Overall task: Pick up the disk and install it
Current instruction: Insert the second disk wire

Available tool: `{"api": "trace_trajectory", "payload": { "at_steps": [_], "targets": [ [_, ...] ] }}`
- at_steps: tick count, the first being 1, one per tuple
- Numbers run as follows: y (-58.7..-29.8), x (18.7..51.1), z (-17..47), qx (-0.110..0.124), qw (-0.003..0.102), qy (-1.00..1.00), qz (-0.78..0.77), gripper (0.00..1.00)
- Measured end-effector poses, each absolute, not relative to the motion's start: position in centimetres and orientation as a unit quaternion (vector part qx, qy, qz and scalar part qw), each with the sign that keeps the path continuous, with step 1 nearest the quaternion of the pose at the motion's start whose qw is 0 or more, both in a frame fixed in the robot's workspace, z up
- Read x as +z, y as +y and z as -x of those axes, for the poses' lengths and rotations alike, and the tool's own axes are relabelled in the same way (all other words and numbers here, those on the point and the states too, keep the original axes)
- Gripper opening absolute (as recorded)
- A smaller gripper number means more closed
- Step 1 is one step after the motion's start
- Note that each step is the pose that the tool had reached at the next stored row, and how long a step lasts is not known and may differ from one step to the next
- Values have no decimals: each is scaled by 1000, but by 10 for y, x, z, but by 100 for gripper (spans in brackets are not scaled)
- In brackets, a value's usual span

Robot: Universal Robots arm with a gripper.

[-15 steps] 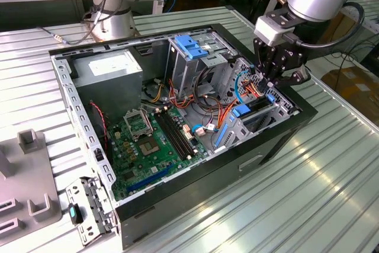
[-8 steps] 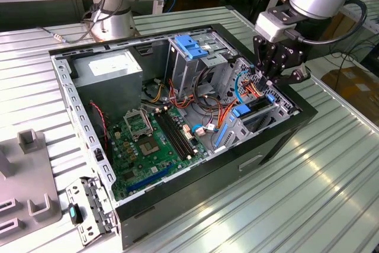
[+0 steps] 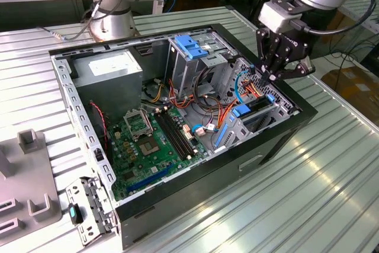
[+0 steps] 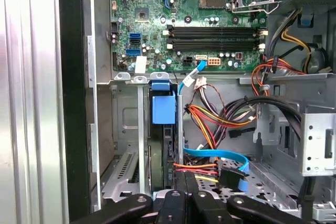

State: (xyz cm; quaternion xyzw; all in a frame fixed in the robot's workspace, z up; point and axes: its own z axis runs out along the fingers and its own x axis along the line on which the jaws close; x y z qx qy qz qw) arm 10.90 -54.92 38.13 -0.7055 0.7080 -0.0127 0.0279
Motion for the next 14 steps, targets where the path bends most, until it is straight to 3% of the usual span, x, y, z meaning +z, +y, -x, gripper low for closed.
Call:
{"api": "trace_trajectory", "payload": {
  "at_steps": [14],
  "targets": [
    [-532,400,-103,-13,28,708,705,11]
  ]
}}
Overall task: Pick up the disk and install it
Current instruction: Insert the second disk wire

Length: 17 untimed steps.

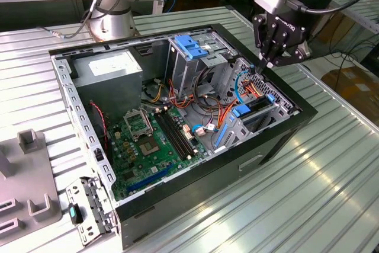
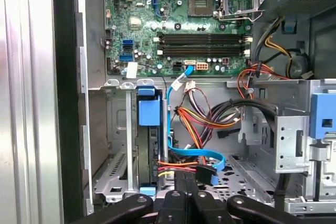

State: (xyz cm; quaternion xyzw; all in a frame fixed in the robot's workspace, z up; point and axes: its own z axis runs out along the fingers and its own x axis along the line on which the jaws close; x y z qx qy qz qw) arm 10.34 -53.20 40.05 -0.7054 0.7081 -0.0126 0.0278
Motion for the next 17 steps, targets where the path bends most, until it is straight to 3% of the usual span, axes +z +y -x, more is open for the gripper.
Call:
{"api": "trace_trajectory", "payload": {
  "at_steps": [12,15,17],
  "targets": [
    [-518,404,-101,-13,25,708,705,11],
    [-516,404,-101,-13,25,708,705,24],
    [-514,404,-101,-13,25,708,705,24]
  ]
}}
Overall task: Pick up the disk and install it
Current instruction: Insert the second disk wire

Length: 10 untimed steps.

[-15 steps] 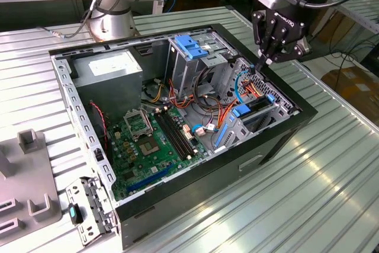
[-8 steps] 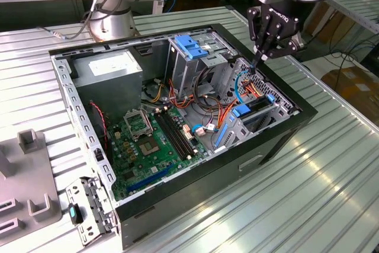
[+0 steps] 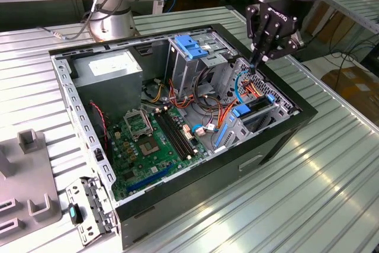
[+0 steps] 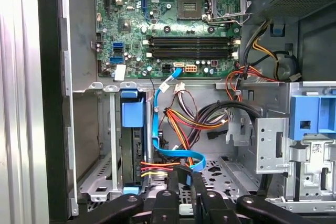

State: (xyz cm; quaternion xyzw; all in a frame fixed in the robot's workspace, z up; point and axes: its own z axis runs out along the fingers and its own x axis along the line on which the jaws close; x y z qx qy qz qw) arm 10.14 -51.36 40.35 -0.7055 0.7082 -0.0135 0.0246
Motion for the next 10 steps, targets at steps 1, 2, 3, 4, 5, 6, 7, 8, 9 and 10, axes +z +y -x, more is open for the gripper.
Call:
{"api": "trace_trajectory", "payload": {
  "at_steps": [1,2,3,4,5,6,7,8,9,10],
  "targets": [
    [-513,403,-101,-14,25,708,705,25],
    [-512,403,-101,-14,25,708,705,25],
    [-511,402,-101,-14,24,708,705,25],
    [-510,401,-101,-14,24,708,705,31],
    [-508,398,-101,-16,22,708,706,31],
    [-507,397,-101,-17,21,708,706,31],
    [-506,395,-101,-19,19,708,706,31],
    [-505,394,-101,-21,17,708,706,31],
    [-504,393,-101,-23,16,708,706,31],
    [-503,392,-101,-24,14,708,706,31]
  ]
}}
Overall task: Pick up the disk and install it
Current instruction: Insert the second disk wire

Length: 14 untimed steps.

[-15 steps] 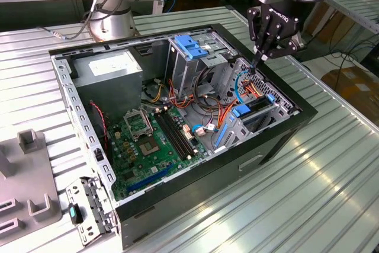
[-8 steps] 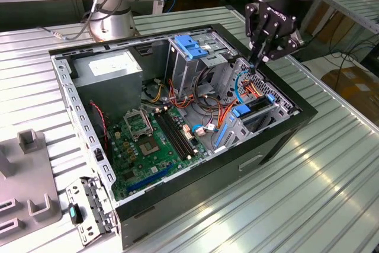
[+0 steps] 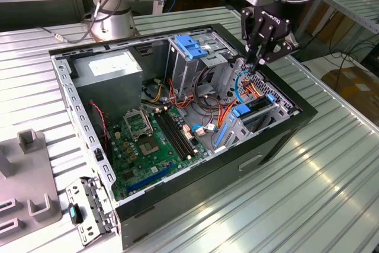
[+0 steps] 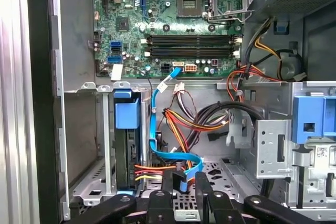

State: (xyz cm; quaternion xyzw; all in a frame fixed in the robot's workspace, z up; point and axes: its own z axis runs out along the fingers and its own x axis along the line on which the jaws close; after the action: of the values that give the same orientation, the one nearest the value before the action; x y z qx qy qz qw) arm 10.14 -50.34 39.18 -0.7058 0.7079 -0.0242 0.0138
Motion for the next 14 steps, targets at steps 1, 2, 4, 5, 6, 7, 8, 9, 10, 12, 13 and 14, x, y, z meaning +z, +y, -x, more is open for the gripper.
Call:
{"api": "trace_trajectory", "payload": {
  "at_steps": [1,2,4,5,6,7,8,9,10,12,13,14],
  "targets": [
    [-502,390,-101,-26,12,708,706,31],
    [-502,389,-101,-27,11,708,706,31],
    [-501,386,-101,-29,9,708,706,31],
    [-500,384,-101,-31,8,708,706,30],
    [-499,383,-101,-31,7,708,706,23],
    [-499,382,-101,-32,6,708,706,23],
    [-499,382,-101,-32,6,708,706,11],
    [-499,381,-101,-32,6,708,706,11],
    [-499,381,-101,-33,6,708,706,11],
    [-499,380,-101,-34,4,707,706,11],
    [-499,380,-101,-35,3,707,706,11],
    [-498,379,-101,-36,2,707,706,11]
  ]
}}
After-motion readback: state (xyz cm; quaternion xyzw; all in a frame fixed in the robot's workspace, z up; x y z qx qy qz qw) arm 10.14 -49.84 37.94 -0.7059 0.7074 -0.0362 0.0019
